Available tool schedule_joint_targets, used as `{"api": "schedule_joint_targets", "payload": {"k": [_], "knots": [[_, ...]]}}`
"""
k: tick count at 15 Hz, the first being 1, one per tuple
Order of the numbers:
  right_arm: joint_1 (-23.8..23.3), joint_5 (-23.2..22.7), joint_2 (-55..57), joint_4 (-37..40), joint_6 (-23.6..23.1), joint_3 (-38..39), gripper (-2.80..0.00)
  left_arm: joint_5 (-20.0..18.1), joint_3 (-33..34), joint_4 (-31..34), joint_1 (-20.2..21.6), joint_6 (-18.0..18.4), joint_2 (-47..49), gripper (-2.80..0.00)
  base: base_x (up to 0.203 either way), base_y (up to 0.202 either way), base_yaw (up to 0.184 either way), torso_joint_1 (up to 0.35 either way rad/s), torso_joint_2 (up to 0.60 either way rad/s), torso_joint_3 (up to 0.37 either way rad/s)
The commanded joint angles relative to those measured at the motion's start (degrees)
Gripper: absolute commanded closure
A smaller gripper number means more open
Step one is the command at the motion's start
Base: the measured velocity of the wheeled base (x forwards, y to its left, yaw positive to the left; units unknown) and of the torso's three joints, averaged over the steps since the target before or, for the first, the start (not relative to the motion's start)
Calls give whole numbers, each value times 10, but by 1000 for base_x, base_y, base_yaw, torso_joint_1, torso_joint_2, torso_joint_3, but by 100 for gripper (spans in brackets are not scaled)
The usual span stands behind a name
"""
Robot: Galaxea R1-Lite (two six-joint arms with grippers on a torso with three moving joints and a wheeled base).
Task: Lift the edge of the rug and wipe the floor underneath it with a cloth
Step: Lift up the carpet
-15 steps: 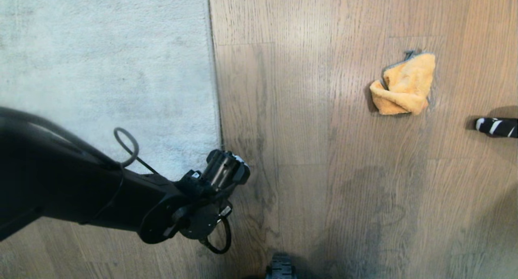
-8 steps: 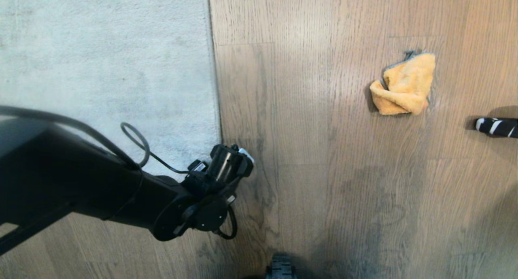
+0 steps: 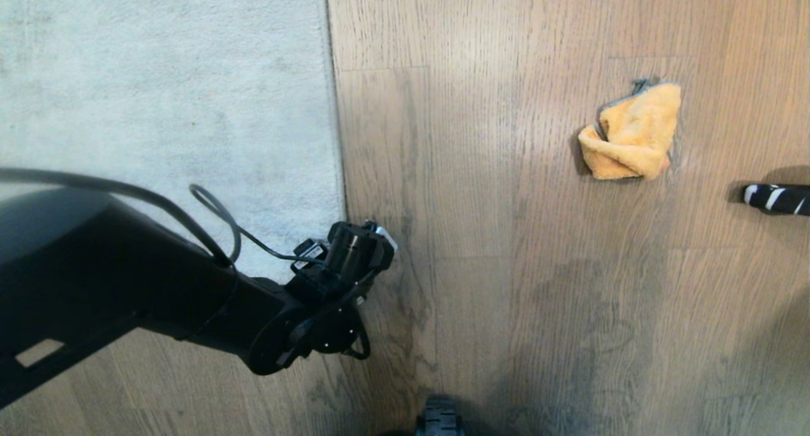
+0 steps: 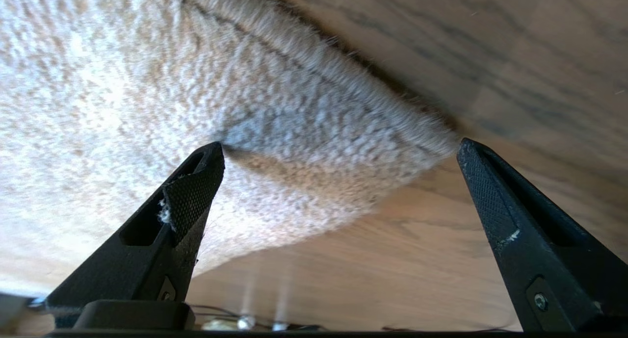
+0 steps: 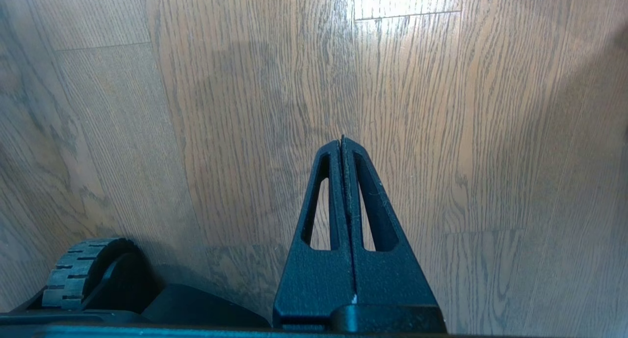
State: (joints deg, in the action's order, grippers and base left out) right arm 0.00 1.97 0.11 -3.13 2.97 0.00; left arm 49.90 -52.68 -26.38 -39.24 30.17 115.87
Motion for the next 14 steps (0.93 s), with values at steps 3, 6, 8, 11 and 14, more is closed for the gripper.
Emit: {"api": "schedule_joint_targets", "payload": {"k": [3,6,8,11,14], "knots": [[0,0,0,0,0,0,0,21,1,-2,0,24,-8,-280,0,0,0,0,0,0],[0,0,0,0,0,0,0,30,1,-2,-1,35,-11,-280,0,0,0,0,0,0],[0,0,0,0,0,0,0,33,2,-2,-1,36,-12,-280,0,0,0,0,0,0],[0,0,0,0,0,0,0,34,10,-1,0,37,-20,-280,0,0,0,0,0,0],[0,0,0,0,0,0,0,39,6,-2,-1,35,-18,-280,0,0,0,0,0,0]]}}
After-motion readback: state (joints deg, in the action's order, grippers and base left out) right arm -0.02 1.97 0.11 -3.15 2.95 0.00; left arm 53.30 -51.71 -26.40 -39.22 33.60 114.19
